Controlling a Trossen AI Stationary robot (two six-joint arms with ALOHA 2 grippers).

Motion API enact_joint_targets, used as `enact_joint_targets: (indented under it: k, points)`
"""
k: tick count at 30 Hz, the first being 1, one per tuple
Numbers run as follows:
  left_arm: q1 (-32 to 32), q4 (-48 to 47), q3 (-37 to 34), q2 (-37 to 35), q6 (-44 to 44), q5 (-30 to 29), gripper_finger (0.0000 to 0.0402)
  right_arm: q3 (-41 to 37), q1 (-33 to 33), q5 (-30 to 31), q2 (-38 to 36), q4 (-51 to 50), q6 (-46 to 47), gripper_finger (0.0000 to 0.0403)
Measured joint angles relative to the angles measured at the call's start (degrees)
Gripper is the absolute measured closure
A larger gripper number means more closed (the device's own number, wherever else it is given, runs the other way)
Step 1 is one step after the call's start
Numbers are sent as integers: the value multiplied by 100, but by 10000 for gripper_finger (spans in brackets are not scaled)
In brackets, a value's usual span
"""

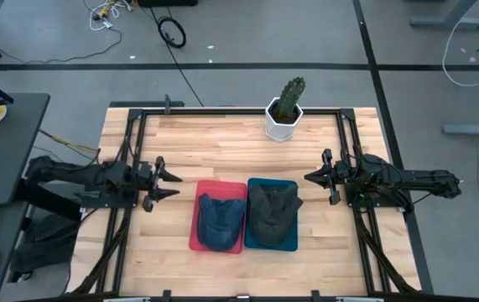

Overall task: Pick & Place hat
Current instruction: Return to Home Position

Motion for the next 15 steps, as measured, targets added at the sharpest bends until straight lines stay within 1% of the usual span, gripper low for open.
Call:
enact_joint_targets:
  k: [2, 5, 6, 10, 13, 15]
  points:
    - [278, 0, 0, 0, -7, 363, 198, 0, 0, -1, 0, -1, -1, 382]
    - [645, 0, 0, 0, -27, 1066, 198, 0, 0, 0, 0, 0, 0, 382]
    - [753, 6, 0, -5, -61, 1200, 198, 0, 0, 1, 0, 0, -1, 382]
    - [1075, 21, -32, -136, -167, 1246, 198, 0, 0, 0, 0, 0, -1, 382]
    - [1188, 187, -277, -333, -127, 1251, 198, 0, 0, -1, 0, 0, -1, 382]
    - [1241, 190, -310, -469, -104, 1235, 198, 0, 0, 1, 2, 0, -1, 382]
